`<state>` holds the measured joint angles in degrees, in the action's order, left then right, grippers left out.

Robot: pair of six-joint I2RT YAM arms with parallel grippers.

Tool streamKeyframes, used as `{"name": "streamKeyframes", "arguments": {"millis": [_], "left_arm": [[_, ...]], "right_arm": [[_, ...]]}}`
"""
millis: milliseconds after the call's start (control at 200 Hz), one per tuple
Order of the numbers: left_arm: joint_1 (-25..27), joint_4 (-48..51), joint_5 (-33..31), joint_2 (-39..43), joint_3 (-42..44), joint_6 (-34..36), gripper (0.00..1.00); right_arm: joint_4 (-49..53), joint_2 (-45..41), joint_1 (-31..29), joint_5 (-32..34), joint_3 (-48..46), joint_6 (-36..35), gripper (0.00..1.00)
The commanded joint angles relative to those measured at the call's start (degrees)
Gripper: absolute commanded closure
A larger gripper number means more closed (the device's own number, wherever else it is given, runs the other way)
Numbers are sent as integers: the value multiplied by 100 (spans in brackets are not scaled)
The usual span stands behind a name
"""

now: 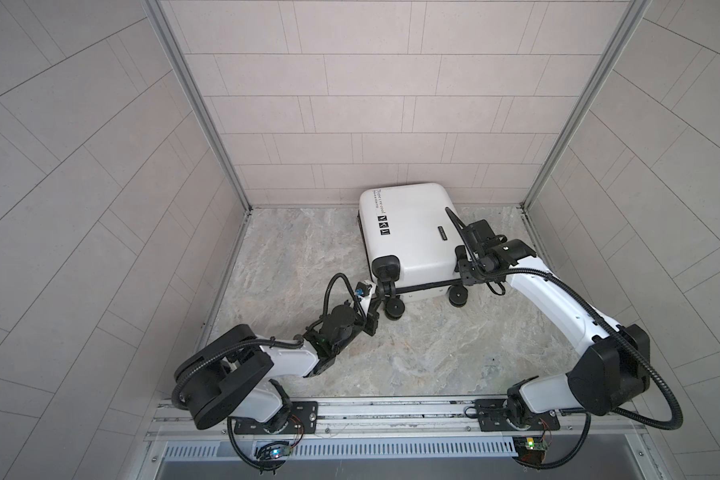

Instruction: Pack the luggage

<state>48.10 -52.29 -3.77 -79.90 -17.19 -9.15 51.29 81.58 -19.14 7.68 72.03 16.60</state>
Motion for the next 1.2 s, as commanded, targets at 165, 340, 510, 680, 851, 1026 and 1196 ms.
{"name": "streamKeyframes", "arguments": {"millis": [165, 340, 510, 680, 851, 1026, 1196], "left_arm": [[218, 418, 418, 513, 200, 345, 100], [223, 627, 539, 697, 193, 410, 100], [303, 782, 705, 528, 67, 523, 100], [544, 745, 657, 331, -100, 598, 100], [800, 650, 450, 213, -211, 621, 100], [994, 573, 284, 75, -380, 659, 100], [1185, 405, 179, -186, -553, 654, 100]], "right_arm": [[93, -39, -229, -203, 364, 1, 100], [192, 23, -231, -337, 699, -25, 100], [127, 87, -236, -653, 775, -26, 100], [119, 165, -244, -696, 782, 27, 100], [66, 209, -292, -724, 763, 85, 100], [57, 210, -336, -733, 780, 133, 100], [57, 180, -432, -698, 752, 183, 100]]}}
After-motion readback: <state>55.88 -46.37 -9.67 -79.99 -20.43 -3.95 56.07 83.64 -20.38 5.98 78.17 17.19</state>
